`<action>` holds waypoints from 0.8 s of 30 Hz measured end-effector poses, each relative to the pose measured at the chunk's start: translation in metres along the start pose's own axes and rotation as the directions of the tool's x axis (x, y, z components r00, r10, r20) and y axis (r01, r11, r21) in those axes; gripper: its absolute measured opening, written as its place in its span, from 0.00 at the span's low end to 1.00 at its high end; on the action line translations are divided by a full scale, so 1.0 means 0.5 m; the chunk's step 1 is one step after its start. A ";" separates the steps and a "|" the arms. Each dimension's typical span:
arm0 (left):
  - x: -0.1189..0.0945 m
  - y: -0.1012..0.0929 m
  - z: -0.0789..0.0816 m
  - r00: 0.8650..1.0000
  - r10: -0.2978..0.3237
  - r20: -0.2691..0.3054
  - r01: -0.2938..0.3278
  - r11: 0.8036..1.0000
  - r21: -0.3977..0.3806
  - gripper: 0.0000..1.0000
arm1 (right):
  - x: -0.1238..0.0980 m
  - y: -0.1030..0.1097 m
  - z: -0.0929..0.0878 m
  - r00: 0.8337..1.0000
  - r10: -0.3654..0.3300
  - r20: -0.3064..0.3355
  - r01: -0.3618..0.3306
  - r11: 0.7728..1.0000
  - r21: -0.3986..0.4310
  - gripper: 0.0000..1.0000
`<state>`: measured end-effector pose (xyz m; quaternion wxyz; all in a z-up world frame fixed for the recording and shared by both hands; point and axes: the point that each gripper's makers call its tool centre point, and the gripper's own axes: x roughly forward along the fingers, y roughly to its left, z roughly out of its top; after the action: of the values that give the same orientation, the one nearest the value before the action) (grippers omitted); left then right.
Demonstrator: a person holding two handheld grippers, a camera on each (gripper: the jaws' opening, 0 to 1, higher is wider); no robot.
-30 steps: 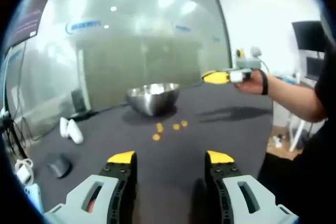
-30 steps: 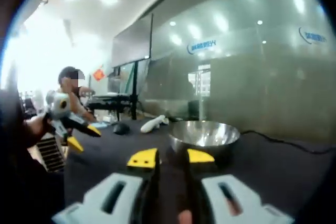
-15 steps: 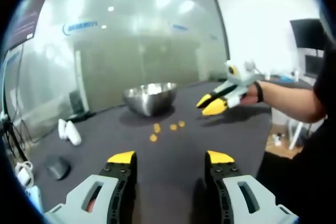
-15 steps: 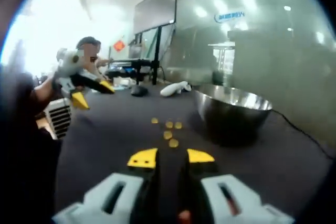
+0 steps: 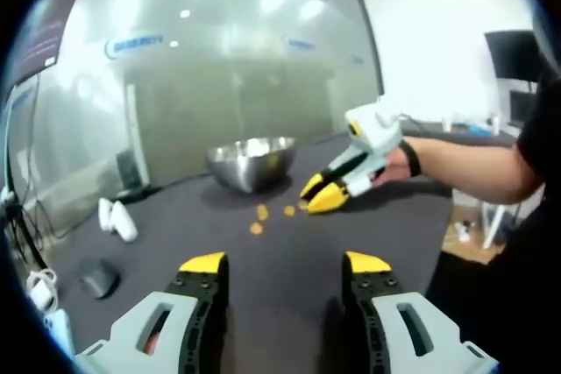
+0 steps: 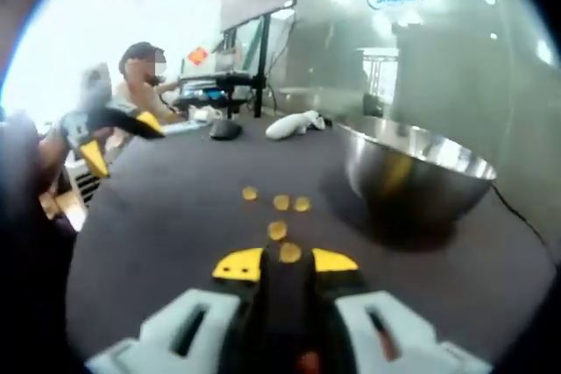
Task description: Pick up the QQ candy scattered on the table and place it into the stainless steel bowl on the table
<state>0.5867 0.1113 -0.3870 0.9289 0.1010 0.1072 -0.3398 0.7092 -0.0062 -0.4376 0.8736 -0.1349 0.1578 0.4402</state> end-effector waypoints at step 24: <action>-0.018 0.016 0.001 1.000 -0.003 0.029 0.004 0.999 -0.033 0.53 | -0.014 0.028 0.018 1.000 -0.017 0.018 0.017 0.999 0.038 0.09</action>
<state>0.5854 0.1224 -0.3832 0.9314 0.0805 0.0993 -0.3409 0.6954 -0.0001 -0.4278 0.8812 -0.1155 0.1568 0.4309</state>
